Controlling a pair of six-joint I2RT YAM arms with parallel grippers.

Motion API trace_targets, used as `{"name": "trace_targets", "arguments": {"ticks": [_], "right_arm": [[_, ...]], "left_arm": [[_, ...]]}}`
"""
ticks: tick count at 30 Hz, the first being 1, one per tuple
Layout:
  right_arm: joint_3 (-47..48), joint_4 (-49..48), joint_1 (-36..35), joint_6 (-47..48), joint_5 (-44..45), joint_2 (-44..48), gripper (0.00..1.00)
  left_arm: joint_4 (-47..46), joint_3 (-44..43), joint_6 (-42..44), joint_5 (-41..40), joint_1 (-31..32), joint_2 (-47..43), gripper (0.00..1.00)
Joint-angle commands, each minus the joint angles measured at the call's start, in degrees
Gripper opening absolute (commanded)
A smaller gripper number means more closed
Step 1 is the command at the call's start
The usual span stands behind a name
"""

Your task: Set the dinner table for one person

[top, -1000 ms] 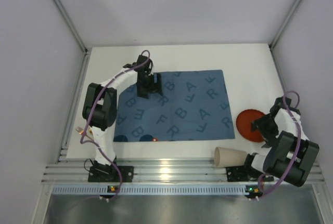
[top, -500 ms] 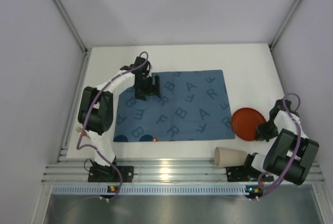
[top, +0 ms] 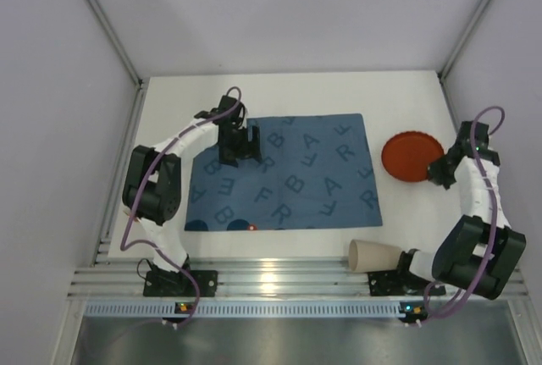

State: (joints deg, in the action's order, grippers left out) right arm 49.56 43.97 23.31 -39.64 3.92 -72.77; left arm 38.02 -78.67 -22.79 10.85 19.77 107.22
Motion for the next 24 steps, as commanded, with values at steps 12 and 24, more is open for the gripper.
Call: {"name": "trace_targets", "arguments": {"ticks": [12, 24], "right_arm": [[28.74, -3.79, -27.95, -8.08, -5.31, -16.76, 0.0], [39.03, -3.36, -53.8, -8.08, -10.15, -34.0, 0.0]], "left_arm": [[-1.99, 7.04, -5.16, -7.59, 0.89, -13.17, 0.88], [2.14, 16.0, -11.05, -19.64, -2.01, -27.32, 0.94]]}}
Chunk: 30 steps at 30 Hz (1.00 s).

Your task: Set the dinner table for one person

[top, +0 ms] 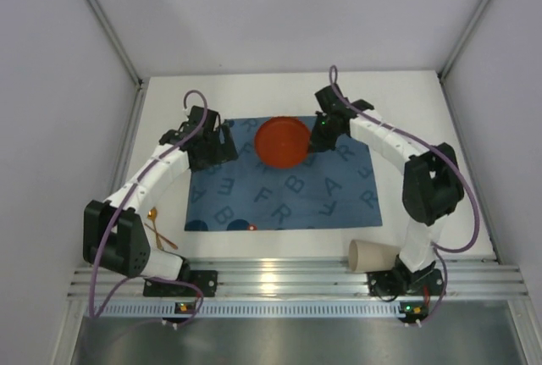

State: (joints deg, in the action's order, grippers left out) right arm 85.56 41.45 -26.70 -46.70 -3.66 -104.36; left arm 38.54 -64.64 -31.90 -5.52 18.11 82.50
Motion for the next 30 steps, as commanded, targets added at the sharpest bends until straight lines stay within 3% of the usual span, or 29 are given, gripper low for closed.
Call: {"name": "trace_targets", "arguments": {"ticks": [1, 12, 15, 16, 19, 26, 30], "right_arm": [[2.95, -1.37, -4.67, -1.2, -3.1, -3.21, 0.0], [-2.33, -4.63, -7.67, 3.63, 2.86, -7.8, 0.0], [-2.68, -5.33, -7.58, 5.12, 2.87, -6.3, 0.27], [-2.59, -5.59, -7.58, 5.39, 2.52, -5.86, 0.57], [-2.24, -5.42, -7.67, 7.05, 0.77, -3.14, 0.79], [0.05, 3.8, -7.67, 11.26, 6.89, 11.95, 0.88], [0.13, 20.04, -8.28, 16.11, 10.77, 15.5, 0.89]], "left_arm": [[2.06, 2.67, -2.02, -3.44, -0.35, -2.95, 0.94], [5.22, 3.38, -2.29, -3.36, -0.44, -7.17, 0.93], [5.31, 4.0, -2.64, -3.01, -0.44, -7.79, 0.93], [5.4, 4.17, -2.81, -2.92, -0.36, -7.97, 0.93], [4.79, 4.0, -2.9, -2.39, -0.35, -7.71, 0.93], [3.47, 1.71, -2.03, -1.95, -0.35, -5.77, 0.93], [1.1, 2.5, -2.38, -0.2, -0.35, -4.45, 0.93]]}}
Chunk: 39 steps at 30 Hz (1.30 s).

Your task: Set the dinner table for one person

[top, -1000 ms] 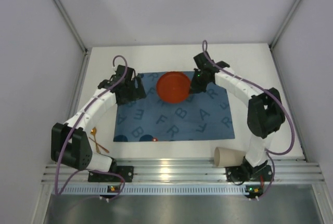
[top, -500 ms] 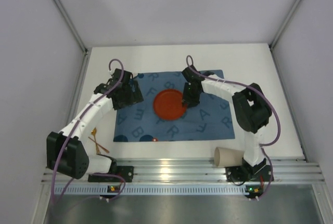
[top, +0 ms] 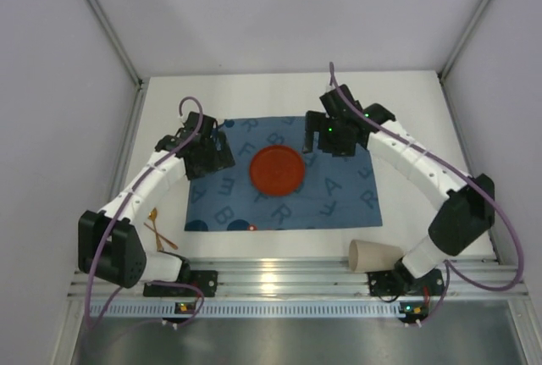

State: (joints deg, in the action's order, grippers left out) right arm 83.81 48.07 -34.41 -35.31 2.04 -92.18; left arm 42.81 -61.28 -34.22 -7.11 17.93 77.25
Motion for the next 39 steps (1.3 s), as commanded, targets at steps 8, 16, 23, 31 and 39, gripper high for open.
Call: {"name": "trace_targets", "arguments": {"ticks": [8, 16, 23, 31, 39], "right_arm": [[-9.6, 36.1, -14.71, -5.19, 13.43, 13.41, 0.9], [-27.36, 37.36, -16.55, -10.39, 5.97, 23.45, 0.86], [-29.32, 35.78, -21.04, -11.54, 5.34, 21.61, 0.85], [-31.6, 32.79, -25.61, -10.04, 6.83, 14.59, 0.74], [-29.6, 35.41, -27.11, -9.42, 11.84, 11.41, 0.09]], "left_arm": [[-9.49, 3.0, -1.11, 5.27, 0.0, 2.81, 0.92], [-12.04, 3.97, -0.94, 6.85, 0.52, 5.89, 0.91], [-12.13, 1.69, -0.68, 6.76, 1.49, 8.09, 0.91], [-11.43, 1.51, -0.5, 6.24, 1.75, 8.27, 0.9], [-10.99, 1.86, 0.2, 5.09, 1.75, 7.91, 0.9]]}}
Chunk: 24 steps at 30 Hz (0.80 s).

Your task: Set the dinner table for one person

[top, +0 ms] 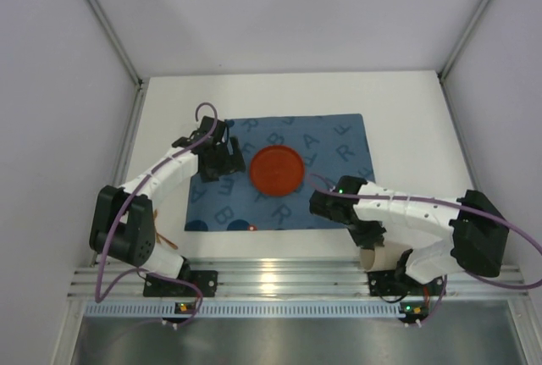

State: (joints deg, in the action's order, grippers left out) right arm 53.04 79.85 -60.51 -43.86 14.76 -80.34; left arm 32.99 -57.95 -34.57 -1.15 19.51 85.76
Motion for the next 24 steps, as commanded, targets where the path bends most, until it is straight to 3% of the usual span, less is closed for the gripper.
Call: {"name": "trace_targets", "arguments": {"ticks": [1, 9, 11, 16, 19, 20, 24], "right_arm": [[1.98, 5.47, -1.19, -0.88, 0.86, -0.44, 0.03], [11.8, 6.01, -1.36, -4.82, -4.13, 8.78, 0.0], [15.85, 5.84, -1.45, -4.93, -2.82, 8.88, 0.0], [35.97, 5.66, 1.09, 0.69, 7.63, 4.32, 0.0], [44.94, 3.04, 7.49, 7.98, 9.23, -0.16, 0.0], [46.53, 1.81, 12.47, 11.48, 8.45, -1.22, 0.0], [52.68, -7.58, 25.33, 17.39, 1.17, -8.67, 0.0]], "left_arm": [[-1.09, -1.37, 0.64, -0.96, 0.18, -0.59, 0.9], [-1.26, -1.64, 0.82, -0.52, 0.18, -0.15, 0.9], [-1.35, -2.07, 0.82, -0.44, 0.18, 0.2, 0.9], [-1.09, -4.26, 0.9, 0.71, 0.18, 0.9, 0.9], [0.31, -6.46, 1.52, 0.62, 0.27, 1.34, 0.89], [0.67, -6.99, 1.69, 0.45, 0.27, 1.43, 0.89], [3.13, -9.02, 2.66, -0.43, 0.27, 0.73, 0.89]]}}
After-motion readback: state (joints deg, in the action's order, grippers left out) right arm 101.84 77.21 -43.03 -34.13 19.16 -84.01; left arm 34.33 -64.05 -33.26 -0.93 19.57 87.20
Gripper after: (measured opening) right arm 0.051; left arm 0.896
